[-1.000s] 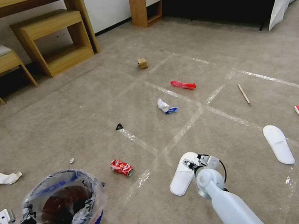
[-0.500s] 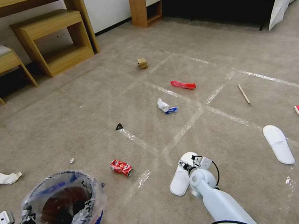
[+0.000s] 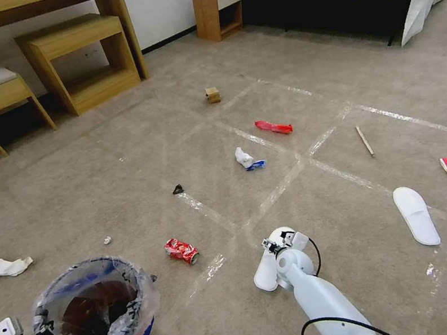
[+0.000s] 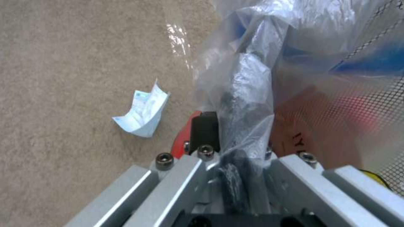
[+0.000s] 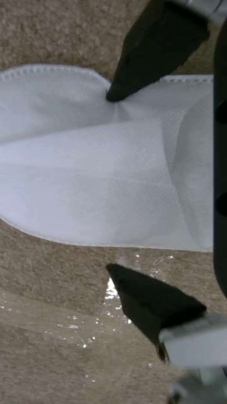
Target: Pick up the trash bin and place the garbage on the floor into it.
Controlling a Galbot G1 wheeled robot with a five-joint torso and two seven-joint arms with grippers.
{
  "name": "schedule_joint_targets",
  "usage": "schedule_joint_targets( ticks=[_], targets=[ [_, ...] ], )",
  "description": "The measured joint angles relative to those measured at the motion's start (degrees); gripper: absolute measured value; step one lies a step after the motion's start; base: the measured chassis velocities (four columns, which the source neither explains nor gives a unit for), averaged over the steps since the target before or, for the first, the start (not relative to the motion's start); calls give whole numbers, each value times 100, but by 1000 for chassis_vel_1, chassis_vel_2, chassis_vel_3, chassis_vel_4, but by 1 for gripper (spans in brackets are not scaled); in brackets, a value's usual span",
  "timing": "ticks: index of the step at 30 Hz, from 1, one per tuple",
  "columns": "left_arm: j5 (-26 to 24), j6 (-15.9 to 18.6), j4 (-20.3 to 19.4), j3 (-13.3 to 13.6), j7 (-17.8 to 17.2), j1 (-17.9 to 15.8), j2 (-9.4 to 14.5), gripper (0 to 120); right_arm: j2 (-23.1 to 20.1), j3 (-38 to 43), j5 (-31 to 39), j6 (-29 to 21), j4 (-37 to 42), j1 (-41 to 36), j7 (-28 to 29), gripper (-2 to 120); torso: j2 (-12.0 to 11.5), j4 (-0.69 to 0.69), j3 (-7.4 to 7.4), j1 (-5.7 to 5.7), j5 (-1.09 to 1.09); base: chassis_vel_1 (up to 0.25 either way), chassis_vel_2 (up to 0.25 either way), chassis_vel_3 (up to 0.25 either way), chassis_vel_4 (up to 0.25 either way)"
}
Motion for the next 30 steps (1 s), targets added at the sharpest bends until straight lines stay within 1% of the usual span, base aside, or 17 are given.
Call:
schedule_joint_targets(
  ticks=[1, 4, 5, 7, 8, 9, 11, 12, 13, 14, 15, 16, 17, 19, 27, 29, 30],
  targets=[
    [0, 0, 0, 0, 0, 0, 0, 1, 0, 0, 0, 0, 0, 0, 0, 93, 0, 0, 0, 0, 0, 0, 0, 0, 0],
    [48, -20, 11, 24, 12, -3, -15, 1, 17, -8, -102, 57, -28, -3, -57, 81, 0, 0, 0, 0, 1, 0, 0, 0, 0],
    [48, -20, 11, 24, 12, -3, -15, 1, 17, -8, -102, 57, -28, -3, -57, 81, 0, 0, 0, 0, 1, 0, 0, 0, 0],
    [58, -26, 30, 26, 15, -12, -14, 1, 11, -25, -142, 68, 8, -38, -71, 76, 0, 1, 0, 0, 2, 0, 0, 0, 0],
    [60, -29, 39, 28, 15, -25, -9, 1, -1, -38, -164, 68, 54, -73, -79, 71, 0, 1, 0, 0, 2, 0, 0, 0, 0],
    [60, -29, 39, 28, 15, -25, -9, 1, -1, -38, -164, 68, 54, -73, -79, 71, 0, 1, 0, 0, 2, 0, 0, 0, 0],
    [63, -39, 50, 38, 16, -47, 2, 1, -27, -70, -202, 67, 157, -151, -94, 62, 0, 2, 1, 0, 5, 0, 0, 0, 0],
    [74, -45, 53, 53, 16, -61, 5, 1, -54, -97, -207, 46, 267, -220, -98, 56, -1, 3, 1, 0, 6, 0, 0, 0, 0],
    [74, -45, 53, 53, 16, -61, 5, 1, -54, -97, -207, 46, 267, -220, -98, 56, -1, 3, 1, 0, 6, 0, 0, 0, 0],
    [81, -47, 53, 65, 17, -69, 5, 1, -74, -122, -215, 31, 346, -269, -111, 48, 0, 3, 1, 0, 5, 0, 0, 0, 0],
    [88, -55, 53, 73, 18, -74, 5, 1, -82, -138, -227, 23, 383, -297, -119, 45, 0, 3, 1, 0, 6, 0, 0, 0, 0],
    [94, -63, 53, 76, 18, -76, 5, 1, -89, -154, -248, 22, 410, -321, -124, 40, 0, 4, 1, 0, 6, 0, 0, 0, 0],
    [94, -63, 53, 76, 18, -76, 5, 1, -89, -154, -248, 22, 410, -321, -124, 40, 0, 4, 1, 0, 6, 0, 0, 0, 0],
    [102, -71, 53, 76, 18, -74, 5, 1, -106, -186, -290, 21, 492, -372, -138, 33, 0, 3, 1, 0, 4, 0, 0, 0, 0],
    [141, -90, 34, 89, 27, -44, -16, 1, -152, -303, -419, 37, 456, -416, -216, 31, 0, 3, 1, 0, 3, 0, 0, 0, 0],
    [167, -96, 30, 96, 44, -30, -29, 1, -163, -318, -449, 51, 449, -423, -238, 26, 0, 3, 1, 0, 2, 0, 0, 0, 0],
    [167, -96, 30, 96, 44, -30, -29, 1, -163, -318, -449, 51, 449, -423, -238, 26, 0, 3, 1, 0, 2, 0, 0, 0, 0]
  ],
)
